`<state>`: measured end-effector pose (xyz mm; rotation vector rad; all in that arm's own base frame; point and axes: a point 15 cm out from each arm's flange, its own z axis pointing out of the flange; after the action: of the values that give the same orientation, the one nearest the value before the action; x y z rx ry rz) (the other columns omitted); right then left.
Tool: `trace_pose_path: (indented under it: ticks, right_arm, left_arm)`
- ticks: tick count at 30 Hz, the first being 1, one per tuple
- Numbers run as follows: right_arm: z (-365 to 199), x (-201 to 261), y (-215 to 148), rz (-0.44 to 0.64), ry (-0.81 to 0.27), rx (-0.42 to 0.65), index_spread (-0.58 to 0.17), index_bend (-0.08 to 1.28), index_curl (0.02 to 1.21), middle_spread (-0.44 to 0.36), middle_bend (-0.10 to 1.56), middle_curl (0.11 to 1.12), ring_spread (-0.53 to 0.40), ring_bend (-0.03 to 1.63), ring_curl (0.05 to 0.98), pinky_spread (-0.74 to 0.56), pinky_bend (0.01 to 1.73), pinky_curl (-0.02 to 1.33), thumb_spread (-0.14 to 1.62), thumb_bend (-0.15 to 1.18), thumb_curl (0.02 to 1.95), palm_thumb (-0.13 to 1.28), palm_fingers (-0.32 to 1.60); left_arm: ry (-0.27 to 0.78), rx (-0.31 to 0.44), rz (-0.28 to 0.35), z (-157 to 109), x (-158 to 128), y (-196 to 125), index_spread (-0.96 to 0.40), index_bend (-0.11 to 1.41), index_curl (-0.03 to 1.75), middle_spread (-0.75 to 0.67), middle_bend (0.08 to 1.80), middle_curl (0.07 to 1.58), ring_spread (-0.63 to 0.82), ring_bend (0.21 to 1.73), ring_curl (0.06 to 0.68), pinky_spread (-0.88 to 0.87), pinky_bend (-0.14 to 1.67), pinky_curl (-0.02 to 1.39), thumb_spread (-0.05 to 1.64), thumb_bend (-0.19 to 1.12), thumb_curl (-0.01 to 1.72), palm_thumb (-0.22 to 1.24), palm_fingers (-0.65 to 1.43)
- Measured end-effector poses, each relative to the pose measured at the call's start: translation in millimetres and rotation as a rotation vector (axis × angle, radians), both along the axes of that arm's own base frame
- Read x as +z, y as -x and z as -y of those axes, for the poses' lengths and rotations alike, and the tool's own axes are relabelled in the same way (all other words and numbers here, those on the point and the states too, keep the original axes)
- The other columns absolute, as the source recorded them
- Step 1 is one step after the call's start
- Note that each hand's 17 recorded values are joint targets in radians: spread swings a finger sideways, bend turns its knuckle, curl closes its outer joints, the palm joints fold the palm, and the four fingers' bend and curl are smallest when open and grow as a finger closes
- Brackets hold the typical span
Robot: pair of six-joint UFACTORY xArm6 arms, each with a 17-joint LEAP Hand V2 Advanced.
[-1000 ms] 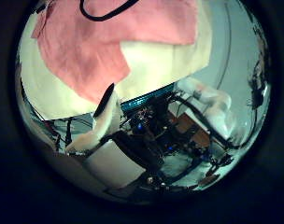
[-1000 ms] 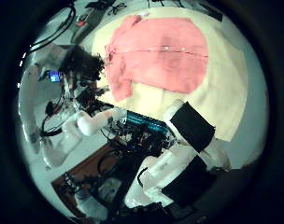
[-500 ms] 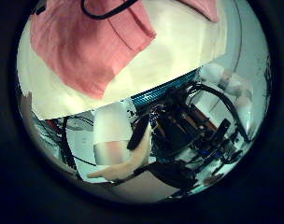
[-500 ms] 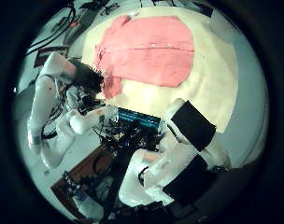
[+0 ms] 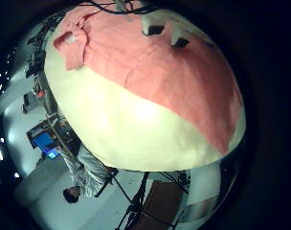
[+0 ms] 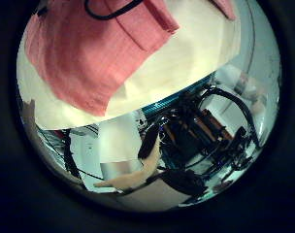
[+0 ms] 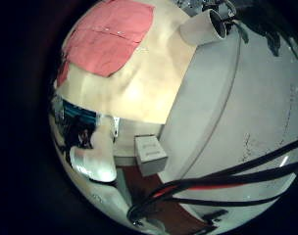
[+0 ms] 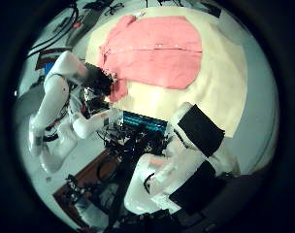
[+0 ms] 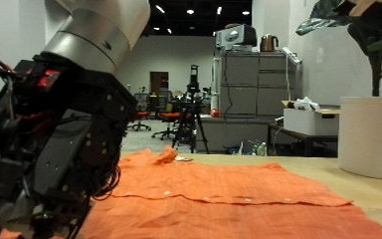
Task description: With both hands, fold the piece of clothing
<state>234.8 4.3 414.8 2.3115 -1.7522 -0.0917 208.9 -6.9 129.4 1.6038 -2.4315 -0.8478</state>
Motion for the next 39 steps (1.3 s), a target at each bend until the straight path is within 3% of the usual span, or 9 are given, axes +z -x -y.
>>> trace_pose_path:
  ticks: [8, 16, 20, 26, 31, 39]
  right_arm:
    - [0.4, -0.2, 0.4, -0.001, -0.001, 0.005, -0.342, 0.19, 0.37, -0.021, 0.19, 0.33, 0.158, 0.19, 0.213, 0.27, 0.19, 0.27, 1.41, -0.01, 0.28, 0.67, 0.25]
    - [1.2, -25.1, 9.6, -0.071, 0.010, 0.009, -0.342, 0.19, 0.37, -0.018, 0.19, 0.33, 0.158, 0.19, 0.212, 0.27, 0.19, 0.27, 1.41, -0.01, 0.28, 0.67, 0.25]
    - [1.3, -35.6, 8.6, -0.094, 0.012, 0.015, -0.332, 0.18, 0.36, -0.010, 0.20, 0.33, 0.154, 0.21, 0.218, 0.27, 0.18, 0.27, 1.41, -0.01, 0.28, 0.67, 0.27]
    - [-1.8, -56.0, -7.4, -0.106, 0.005, 0.048, -0.302, 0.16, 0.34, 0.052, 0.19, 0.33, 0.169, 0.29, 0.240, 0.24, 0.20, 0.27, 1.41, -0.01, 0.28, 0.68, 0.31]
    - [-6.1, -92.3, -23.6, -0.097, -0.004, 0.067, -0.261, 0.19, 0.35, 0.130, 0.27, 0.35, 0.282, 0.16, 0.190, 0.19, 0.25, 0.29, 1.41, -0.02, 0.28, 0.62, 0.29]
    - [-13.9, -157.0, -46.5, -0.062, -0.016, 0.099, -0.214, 0.16, 0.33, 0.076, 0.30, 0.37, 0.205, 0.35, 0.239, 0.17, 0.18, 0.26, 1.36, -0.01, 0.27, 0.54, 0.38]
  left_arm:
    - [-0.042, 0.016, 0.040, 1.0, -5.7, -22.2, 0.07, 0.17, 0.31, 0.02, 0.44, 0.44, 0.13, 0.54, 0.232, 0.09, 0.31, 0.32, 0.87, -0.02, 0.33, 0.28, 0.41]
    - [-0.050, 0.036, 0.058, 6.3, 0.5, -37.0, -0.07, 0.17, 0.31, -0.17, 0.61, 0.60, -0.28, 0.85, 0.342, -0.37, 0.68, 0.43, 0.91, -0.01, 0.34, 0.39, 0.78]
    - [-0.042, 0.040, 0.068, 8.9, 6.2, -40.4, -0.19, 0.22, 0.34, -0.29, 0.66, 0.70, -0.43, 1.05, 0.428, -0.56, 0.93, 0.53, 0.97, 0.06, 0.38, 0.62, 1.05]
    - [-0.033, 0.054, 0.080, 13.6, 20.8, -49.4, -0.35, 0.32, 0.45, -0.41, 0.72, 0.85, -0.48, 1.16, 0.502, -0.63, 1.11, 0.60, 0.97, 0.09, 0.46, 0.83, 1.09]
    - [-0.040, 0.064, 0.069, 14.0, 38.1, -53.2, -0.45, 0.38, 0.55, -0.48, 0.73, 0.94, -0.49, 1.21, 0.526, -0.64, 1.16, 0.62, 0.96, 0.06, 0.52, 0.87, 1.04]
    - [-0.043, 0.063, 0.042, 14.8, 44.2, -48.7, -0.55, 0.38, 0.73, -0.55, 0.74, 1.06, -0.49, 1.26, 0.544, -0.64, 1.22, 0.62, 0.96, 0.00, 0.59, 0.90, 0.98]
